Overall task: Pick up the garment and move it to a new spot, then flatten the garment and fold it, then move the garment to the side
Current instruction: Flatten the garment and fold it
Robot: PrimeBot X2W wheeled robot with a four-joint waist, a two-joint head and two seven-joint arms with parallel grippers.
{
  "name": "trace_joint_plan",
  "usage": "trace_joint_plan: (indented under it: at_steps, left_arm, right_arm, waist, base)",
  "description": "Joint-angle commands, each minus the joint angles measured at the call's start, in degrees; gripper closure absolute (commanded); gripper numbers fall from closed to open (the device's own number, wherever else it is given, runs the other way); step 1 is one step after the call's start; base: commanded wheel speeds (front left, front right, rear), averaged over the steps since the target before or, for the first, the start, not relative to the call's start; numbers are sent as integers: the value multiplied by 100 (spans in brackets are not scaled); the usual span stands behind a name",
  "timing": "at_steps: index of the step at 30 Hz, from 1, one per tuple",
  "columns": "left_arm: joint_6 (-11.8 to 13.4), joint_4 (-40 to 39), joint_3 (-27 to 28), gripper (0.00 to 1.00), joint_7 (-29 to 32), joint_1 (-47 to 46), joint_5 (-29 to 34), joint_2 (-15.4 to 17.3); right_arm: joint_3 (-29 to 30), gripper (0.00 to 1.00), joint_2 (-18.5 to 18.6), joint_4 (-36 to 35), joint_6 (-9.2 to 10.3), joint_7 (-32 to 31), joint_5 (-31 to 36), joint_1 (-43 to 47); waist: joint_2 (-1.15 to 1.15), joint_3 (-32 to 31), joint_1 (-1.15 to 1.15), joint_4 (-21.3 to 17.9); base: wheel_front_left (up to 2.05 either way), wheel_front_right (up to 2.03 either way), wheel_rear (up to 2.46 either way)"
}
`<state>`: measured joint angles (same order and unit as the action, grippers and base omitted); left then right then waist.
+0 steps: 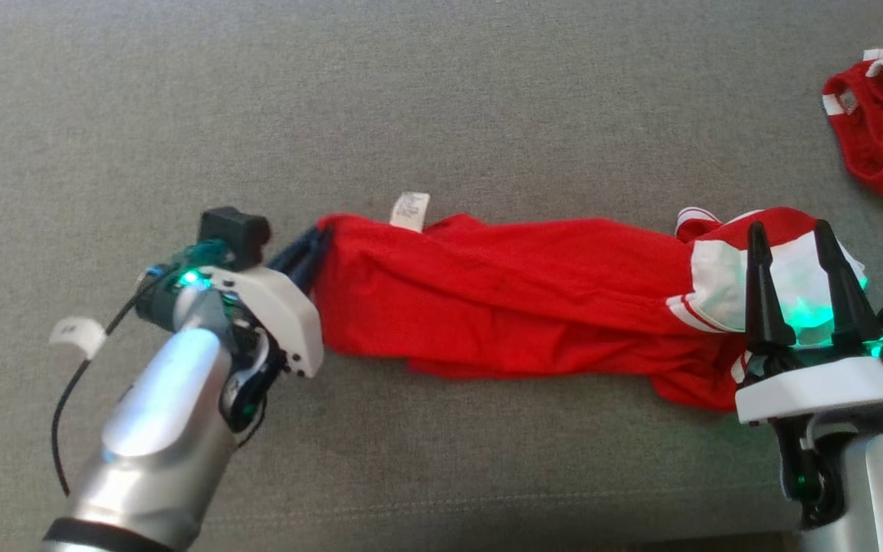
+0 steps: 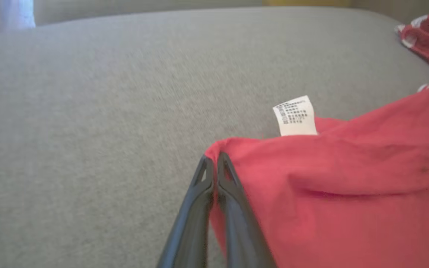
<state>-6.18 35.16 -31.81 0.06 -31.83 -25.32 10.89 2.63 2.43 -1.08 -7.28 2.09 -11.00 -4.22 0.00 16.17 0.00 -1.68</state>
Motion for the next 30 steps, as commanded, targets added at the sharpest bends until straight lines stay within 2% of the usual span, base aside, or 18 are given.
trace_joint_plan:
  at_steps: [1,10,16,21,22,23,24,30]
  left_arm:
    - [122,-195,308,100,-270,-262,51,252]
    - [470,-261,802,100,-593,-88,-188,579]
    - [676,-436,1089,100,-581,539,-452,842]
    - [797,-671,1190,100,-580,1028,-629,870]
    - [802,-706,1193,94,-595,1081,-660,839]
    - [804,-726,1177,50,-583,1126,-682,807]
    - [795,-761,1160,0,-600,1151,-697,771]
    - [869,-1041,1189,0,-1114,1239,-644,638]
  right_arm:
    - [-109,0,44,-187,-21,37,-47,-119]
    - [-82,0,44,-235,-21,-45,-99,-71]
    - [94,0,44,-254,-21,-89,-102,-32]
    - [242,0,44,-283,-21,-129,-101,-21]
    - [267,0,44,-289,-21,-140,-106,-27]
    - [289,0,44,-292,-21,-152,-113,-35]
    - [304,0,44,-297,-21,-161,-127,-45]
    - [309,0,44,-300,-21,-228,-141,-46]
  waist:
    - [0,-13,0,19]
    - [0,-24,0,60]
    - [0,-46,0,118]
    - [0,-67,0,216]
    - [0,-70,0,232]
    - [0,-76,0,247]
    - [0,-85,0,260]
    - [0,-239,0,298]
  base:
    - [0,0,0]
    - [0,0,0]
    - [0,0,0]
    - [0,0,0]
    - [0,0,0]
    - [0,0,0]
    - [0,0,0]
    - [0,0,0]
